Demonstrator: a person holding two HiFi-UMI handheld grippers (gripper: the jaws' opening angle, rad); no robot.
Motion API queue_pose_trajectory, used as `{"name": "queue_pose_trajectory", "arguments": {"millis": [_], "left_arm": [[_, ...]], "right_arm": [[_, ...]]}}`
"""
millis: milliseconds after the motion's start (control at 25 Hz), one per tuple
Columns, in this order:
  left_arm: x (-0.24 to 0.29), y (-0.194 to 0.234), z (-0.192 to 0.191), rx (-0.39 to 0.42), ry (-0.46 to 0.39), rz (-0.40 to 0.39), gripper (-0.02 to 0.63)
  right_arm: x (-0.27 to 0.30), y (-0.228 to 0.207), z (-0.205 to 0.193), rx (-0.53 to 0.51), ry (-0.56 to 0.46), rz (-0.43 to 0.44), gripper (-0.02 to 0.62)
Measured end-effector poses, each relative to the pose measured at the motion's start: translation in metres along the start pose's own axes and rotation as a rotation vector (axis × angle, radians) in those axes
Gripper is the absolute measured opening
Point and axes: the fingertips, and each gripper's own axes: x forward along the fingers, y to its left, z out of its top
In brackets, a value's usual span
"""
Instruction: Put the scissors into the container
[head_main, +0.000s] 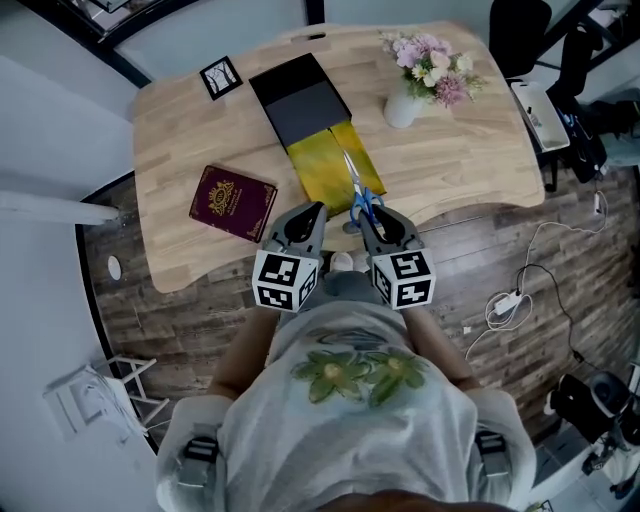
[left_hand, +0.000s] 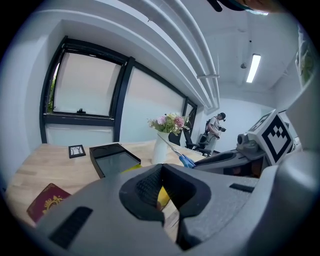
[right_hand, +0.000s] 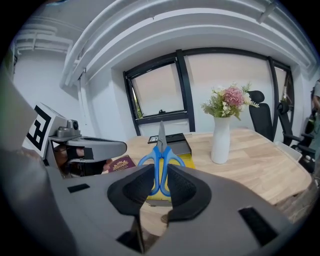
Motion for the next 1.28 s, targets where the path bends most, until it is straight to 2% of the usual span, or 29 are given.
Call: {"name": "queue_pose_trajectory", "arguments": {"millis": [560,920,1280], "left_arm": [[-0.003,0.018,-0.003,-0.038,-0.017,0.075,0.008],[0.010,0.028,-0.001,-0.035,-0.003,0.079,0.008],[0.021,0.050,0.002,-0.034,0.015,0.098,0.006]], "right_arm": [[0.023,-0.004,-0.005,-0.011,0.042,0.049,0.081],[0.039,-0.010,-0.003,-0.016,0.062,0.061,0.081],[0.062,-0.017,0.000,-0.083,0.097,0.080,0.081]]}}
